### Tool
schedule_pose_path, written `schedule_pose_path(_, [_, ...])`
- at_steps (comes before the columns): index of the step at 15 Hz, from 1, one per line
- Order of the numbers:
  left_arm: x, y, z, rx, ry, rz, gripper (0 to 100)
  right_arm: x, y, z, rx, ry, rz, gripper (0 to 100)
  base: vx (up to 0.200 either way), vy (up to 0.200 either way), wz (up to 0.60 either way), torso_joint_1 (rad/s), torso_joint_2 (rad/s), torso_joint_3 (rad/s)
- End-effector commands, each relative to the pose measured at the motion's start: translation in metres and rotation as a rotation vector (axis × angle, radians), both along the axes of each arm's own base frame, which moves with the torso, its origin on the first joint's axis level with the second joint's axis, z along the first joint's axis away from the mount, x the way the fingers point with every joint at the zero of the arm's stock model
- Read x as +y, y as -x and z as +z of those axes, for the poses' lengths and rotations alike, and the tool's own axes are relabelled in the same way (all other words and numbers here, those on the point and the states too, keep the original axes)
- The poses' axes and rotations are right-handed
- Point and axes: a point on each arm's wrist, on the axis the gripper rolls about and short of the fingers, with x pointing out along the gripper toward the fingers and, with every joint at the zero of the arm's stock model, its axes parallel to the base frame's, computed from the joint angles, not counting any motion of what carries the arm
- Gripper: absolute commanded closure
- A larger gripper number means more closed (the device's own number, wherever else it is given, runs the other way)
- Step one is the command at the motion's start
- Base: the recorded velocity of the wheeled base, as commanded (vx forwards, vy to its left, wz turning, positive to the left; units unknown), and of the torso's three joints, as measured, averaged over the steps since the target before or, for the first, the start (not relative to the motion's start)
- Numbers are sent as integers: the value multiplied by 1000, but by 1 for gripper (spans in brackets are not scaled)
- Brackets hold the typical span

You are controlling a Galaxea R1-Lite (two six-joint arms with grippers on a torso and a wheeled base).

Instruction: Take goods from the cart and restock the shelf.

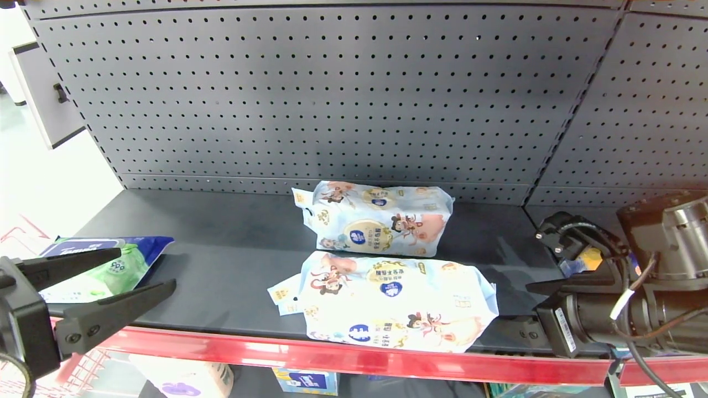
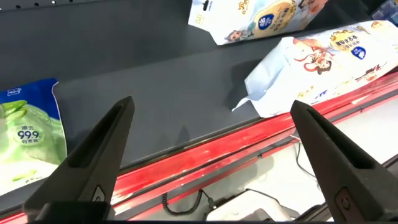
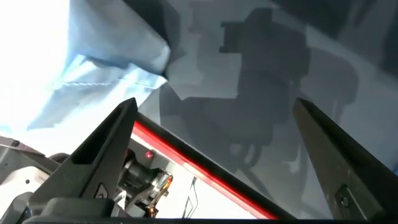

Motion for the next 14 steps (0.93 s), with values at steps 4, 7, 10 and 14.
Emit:
schedule_pose_path(4, [0, -1, 0, 4, 0, 0, 0, 10, -7, 4, -7, -4, 26, 0, 0, 0, 0, 0, 0, 0])
schedule_pose_path(7, [0, -1, 0, 5, 1, 2, 0, 15, -7, 4, -9, -5, 44, 0, 0, 0, 0, 0, 0, 0])
schedule_pose_path(10, [0, -1, 0, 5, 1, 2, 0, 18, -8, 5, -11, 0, 46, 0, 0, 0, 0, 0, 0, 0])
schedule_pose_path(14, [1, 1, 0, -1, 2, 3, 0, 24, -10, 6, -13, -3, 62, 0, 0, 0, 0, 0, 0, 0])
